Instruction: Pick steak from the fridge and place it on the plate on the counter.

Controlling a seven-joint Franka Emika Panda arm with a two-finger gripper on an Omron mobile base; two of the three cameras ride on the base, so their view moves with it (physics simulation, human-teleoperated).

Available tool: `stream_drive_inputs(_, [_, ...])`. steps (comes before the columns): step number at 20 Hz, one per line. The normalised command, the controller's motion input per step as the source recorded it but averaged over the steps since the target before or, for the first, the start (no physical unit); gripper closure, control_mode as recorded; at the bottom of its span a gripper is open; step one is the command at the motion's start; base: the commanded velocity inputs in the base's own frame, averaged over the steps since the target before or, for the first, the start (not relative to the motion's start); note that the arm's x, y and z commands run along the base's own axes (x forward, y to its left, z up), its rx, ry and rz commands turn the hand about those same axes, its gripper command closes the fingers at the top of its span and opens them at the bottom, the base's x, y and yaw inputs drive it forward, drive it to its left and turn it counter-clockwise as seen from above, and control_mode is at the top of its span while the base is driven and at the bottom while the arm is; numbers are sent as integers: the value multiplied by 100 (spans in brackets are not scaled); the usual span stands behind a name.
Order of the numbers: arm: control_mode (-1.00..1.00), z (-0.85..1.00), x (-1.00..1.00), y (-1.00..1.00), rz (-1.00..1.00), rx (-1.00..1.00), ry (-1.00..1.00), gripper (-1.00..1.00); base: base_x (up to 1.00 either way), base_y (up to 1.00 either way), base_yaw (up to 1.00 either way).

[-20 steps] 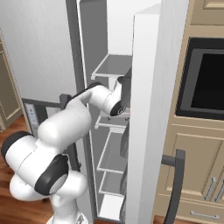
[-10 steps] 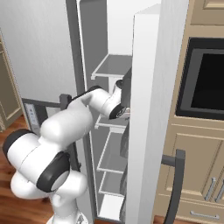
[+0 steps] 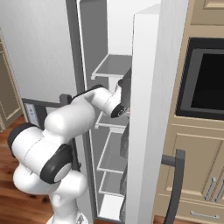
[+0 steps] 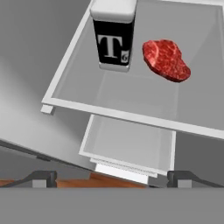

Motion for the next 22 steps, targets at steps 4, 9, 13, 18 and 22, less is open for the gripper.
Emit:
stream_drive_inputs(4, [-100, 0, 17, -6, -2, 0, 0, -100, 0, 0, 0])
stream_drive_inputs(9, [-100, -2, 15, -6, -1, 0, 0, -100, 0, 0, 0])
stream_drive_inputs(13, [-100, -10, 1, -3, 0, 0, 0, -100, 0, 0, 0])
stream_drive_inputs(18, [-100, -19, 1, 0, 0, 0, 0, -100, 0, 0, 0])
stream_drive_inputs(22, [-100, -17, 8, 0, 0, 0, 0, -100, 0, 0, 0])
